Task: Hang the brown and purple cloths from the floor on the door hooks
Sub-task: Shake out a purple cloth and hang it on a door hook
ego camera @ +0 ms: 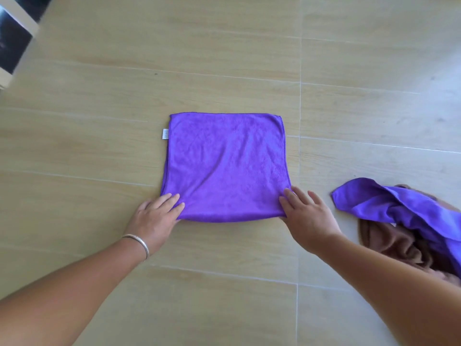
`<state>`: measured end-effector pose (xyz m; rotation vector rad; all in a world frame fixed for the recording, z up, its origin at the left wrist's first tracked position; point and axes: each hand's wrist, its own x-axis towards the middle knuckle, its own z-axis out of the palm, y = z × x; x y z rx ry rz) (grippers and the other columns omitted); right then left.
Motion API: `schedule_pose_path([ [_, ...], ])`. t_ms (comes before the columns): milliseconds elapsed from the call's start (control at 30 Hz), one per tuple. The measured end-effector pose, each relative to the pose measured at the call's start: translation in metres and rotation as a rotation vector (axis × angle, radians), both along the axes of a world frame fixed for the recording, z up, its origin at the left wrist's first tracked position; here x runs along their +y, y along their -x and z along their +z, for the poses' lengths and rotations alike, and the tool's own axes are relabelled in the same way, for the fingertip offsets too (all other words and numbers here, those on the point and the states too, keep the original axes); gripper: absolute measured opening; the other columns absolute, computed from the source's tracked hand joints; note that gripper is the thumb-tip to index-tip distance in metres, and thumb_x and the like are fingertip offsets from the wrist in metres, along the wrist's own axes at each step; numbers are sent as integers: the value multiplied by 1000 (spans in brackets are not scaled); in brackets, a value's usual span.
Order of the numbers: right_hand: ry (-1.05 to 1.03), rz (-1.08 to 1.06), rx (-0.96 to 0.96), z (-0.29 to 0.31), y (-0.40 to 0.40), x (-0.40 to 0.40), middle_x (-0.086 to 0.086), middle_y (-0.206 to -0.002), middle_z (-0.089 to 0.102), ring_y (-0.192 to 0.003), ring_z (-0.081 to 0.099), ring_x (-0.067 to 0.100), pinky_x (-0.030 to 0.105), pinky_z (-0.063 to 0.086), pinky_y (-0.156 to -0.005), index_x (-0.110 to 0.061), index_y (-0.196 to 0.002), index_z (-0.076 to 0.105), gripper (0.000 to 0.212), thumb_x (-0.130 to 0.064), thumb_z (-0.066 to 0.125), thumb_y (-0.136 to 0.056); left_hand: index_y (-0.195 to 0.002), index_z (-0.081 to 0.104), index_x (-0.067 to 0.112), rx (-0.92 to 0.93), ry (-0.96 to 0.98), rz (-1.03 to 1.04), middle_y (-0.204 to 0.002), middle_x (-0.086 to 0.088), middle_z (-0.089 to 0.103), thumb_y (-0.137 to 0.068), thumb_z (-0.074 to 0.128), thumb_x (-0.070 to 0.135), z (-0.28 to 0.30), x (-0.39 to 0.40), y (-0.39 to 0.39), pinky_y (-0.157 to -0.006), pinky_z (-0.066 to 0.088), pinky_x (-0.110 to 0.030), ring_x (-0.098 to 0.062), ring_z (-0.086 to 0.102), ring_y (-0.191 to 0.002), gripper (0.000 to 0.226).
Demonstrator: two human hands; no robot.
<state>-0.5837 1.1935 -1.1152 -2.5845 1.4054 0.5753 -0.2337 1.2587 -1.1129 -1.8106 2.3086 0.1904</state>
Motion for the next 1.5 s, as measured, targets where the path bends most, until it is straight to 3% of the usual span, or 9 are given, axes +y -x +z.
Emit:
schedule_pose_path([
  [200,11,14,-66,132,14,12,3,-141,50,-139,35,23,40,32,-110,-16,-128,57,40,-38,43,-99,-81,71,5,25,-59,69,-78,-11,72,-58,88,4,127,8,-1,-64,55,-36,-25,70,-69,28],
  [333,40,24,-74,231,23,8,-3,-130,56,-135,40,21,35,36,-105,-20,-121,60,37,-41,40,-98,-107,62,24,-125,-182,123,-103,4,68,-93,50,17,218,9,-8,-103,34,-30,-18,62,-102,20],
  [533,-10,-17,-57,419,29,-6,-8,-132,54,-136,35,15,31,31,-104,-25,-125,55,41,-47,34,-99,-102,61,26,-162,-215,171,-101,4,68,-100,37,43,414,-13,1,-77,42,-29,-21,59,-104,29],
  [767,65,-40,20,662,46,-12,-12,-132,52,-135,34,11,28,29,-105,-29,-126,52,40,-49,30,-100,-103,62,26,-43,-138,83,-100,4,67,-100,37,43,661,-39,10,-105,31,-26,-20,57,-105,30],
  [933,143,-134,-113,811,44,-14,-12,-133,52,-134,34,11,28,29,-103,-27,-130,50,38,-43,28,-102,-104,64,30,135,-21,71,-93,8,63,-101,34,26,811,-54,0,-103,36,-33,-19,54,-98,31],
  [1100,191,-200,-262,929,32,-19,-11,-130,53,-128,41,12,32,36,-101,-28,-129,54,36,-40,31,-102,-110,60,45,155,123,98,-101,4,69,-100,33,40,925,-61,-13,-82,47,-35,-24,56,-110,29],
  [1267,300,-203,-356,1026,10,-25,-10,-133,52,-126,42,13,35,37,-103,-31,-129,54,36,-40,31,-102,-137,35,43,108,316,162,-91,-1,67,-99,40,46,1026,-66,-27,-63,46,-33,-21,60,-78,39],
  [1400,409,-190,-374,1087,-10,-28,-8,-130,55,-123,45,14,31,37,-103,-28,-127,56,36,-38,32,-102,-84,57,29,23,391,191,-77,7,62,-100,37,38,1094,-68,-36,-54,35,-28,-15,57,-74,27],
  [1500,515,-176,-308,1119,-23,-28,-9,-124,56,-122,46,14,34,40,-98,-30,-123,57,37,-41,28,-102,-74,55,29,-4,432,199,-74,9,60,-100,33,40,1126,-64,-46,-54,35,-27,-13,57,-71,36],
])
